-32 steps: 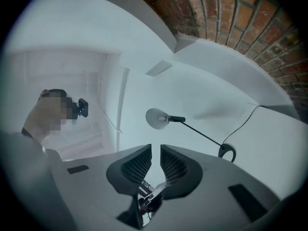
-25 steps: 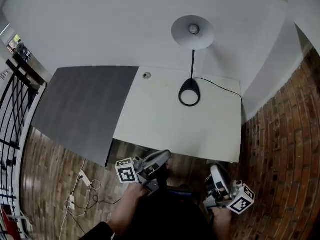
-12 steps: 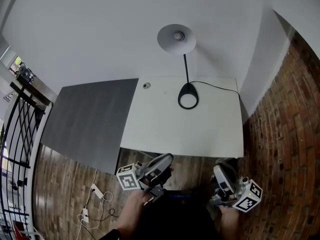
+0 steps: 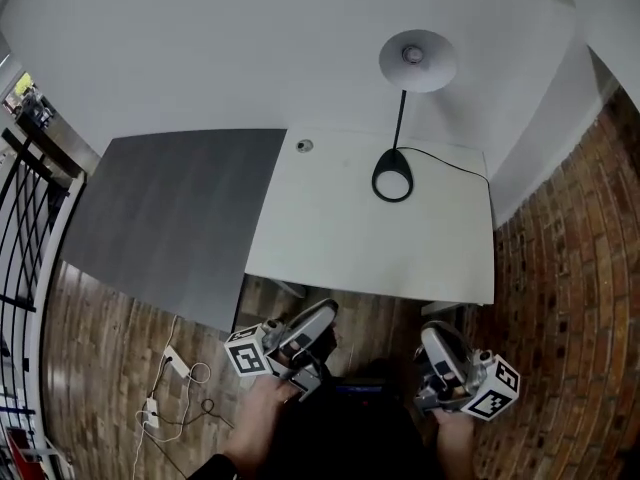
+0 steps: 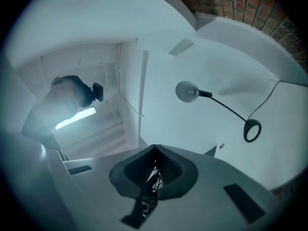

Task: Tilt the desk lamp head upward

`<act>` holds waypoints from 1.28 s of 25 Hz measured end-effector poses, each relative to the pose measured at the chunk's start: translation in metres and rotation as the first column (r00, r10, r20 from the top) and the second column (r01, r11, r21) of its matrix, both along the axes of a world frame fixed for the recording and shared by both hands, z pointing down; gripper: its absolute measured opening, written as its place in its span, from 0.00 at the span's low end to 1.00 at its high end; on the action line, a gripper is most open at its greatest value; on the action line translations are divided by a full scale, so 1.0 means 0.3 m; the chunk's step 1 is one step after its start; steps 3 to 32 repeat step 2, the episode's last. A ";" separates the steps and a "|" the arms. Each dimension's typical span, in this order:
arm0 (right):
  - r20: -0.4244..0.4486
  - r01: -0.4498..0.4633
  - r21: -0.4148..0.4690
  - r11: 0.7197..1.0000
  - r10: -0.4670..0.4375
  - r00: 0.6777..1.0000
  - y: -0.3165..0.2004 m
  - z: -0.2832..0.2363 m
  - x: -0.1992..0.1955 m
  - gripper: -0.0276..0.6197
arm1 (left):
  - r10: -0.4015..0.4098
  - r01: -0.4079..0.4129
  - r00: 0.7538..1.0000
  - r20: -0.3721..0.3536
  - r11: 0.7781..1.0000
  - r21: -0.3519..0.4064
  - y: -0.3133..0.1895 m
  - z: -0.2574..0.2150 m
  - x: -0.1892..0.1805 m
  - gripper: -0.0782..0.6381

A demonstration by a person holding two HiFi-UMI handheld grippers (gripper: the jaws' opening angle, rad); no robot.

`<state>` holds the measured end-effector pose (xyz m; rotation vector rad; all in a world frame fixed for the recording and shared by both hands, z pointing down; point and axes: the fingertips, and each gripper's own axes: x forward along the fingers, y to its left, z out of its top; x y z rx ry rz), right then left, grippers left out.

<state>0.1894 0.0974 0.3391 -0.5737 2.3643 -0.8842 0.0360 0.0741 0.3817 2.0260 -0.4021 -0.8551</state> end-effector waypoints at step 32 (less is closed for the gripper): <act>-0.013 0.011 0.004 1.000 -0.011 1.000 -0.003 -0.007 -0.069 0.06 | -0.003 0.003 1.000 -0.026 1.000 0.024 -0.004 -0.014 -0.063 0.21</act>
